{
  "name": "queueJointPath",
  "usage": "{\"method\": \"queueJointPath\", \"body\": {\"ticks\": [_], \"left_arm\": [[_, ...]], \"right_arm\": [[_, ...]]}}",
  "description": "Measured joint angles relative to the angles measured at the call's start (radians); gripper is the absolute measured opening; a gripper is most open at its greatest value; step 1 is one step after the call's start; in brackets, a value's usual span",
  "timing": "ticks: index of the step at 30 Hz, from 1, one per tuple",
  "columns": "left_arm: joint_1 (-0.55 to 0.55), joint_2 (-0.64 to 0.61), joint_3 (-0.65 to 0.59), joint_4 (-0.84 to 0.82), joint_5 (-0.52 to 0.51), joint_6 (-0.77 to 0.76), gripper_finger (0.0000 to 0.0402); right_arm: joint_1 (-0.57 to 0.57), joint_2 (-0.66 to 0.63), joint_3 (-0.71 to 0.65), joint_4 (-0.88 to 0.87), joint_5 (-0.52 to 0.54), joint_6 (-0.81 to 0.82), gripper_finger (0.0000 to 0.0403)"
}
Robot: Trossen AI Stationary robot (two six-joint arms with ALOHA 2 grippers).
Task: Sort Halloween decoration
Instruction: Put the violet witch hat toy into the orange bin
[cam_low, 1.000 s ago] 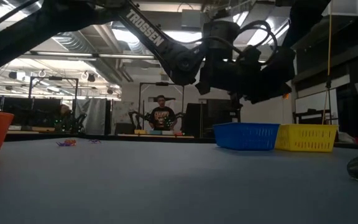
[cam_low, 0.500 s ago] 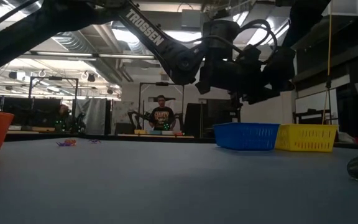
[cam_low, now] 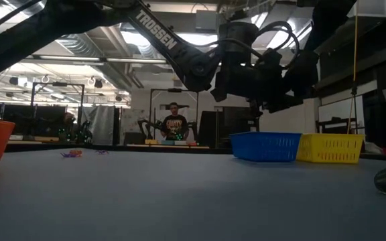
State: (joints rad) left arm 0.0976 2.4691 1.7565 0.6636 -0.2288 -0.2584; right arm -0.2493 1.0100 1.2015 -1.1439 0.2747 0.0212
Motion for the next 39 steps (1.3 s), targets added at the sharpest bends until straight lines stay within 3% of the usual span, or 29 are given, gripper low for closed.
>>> {"method": "queueJointPath", "body": {"ticks": [9, 12, 24, 39], "left_arm": [[-0.071, 0.000, 0.000, 0.005, 0.275, 0.013, 0.0178], [-0.109, 0.000, 0.000, 0.004, 0.322, 0.066, 0.0178], [-0.233, 0.000, -0.001, -0.167, 0.322, 0.367, 0.0178], [-0.252, 0.000, -0.002, -0.238, 0.406, 0.373, 0.0178]], "right_arm": [[0.000, 0.000, 0.000, -0.002, -0.002, 0.000, 0.0152], [0.000, 0.000, 0.000, -0.002, -0.002, 0.000, 0.0152], [0.000, 0.000, 0.000, -0.002, -0.077, 0.000, 0.0152], [0.000, 0.000, 0.000, -0.002, -0.080, 0.000, 0.0152]]}}
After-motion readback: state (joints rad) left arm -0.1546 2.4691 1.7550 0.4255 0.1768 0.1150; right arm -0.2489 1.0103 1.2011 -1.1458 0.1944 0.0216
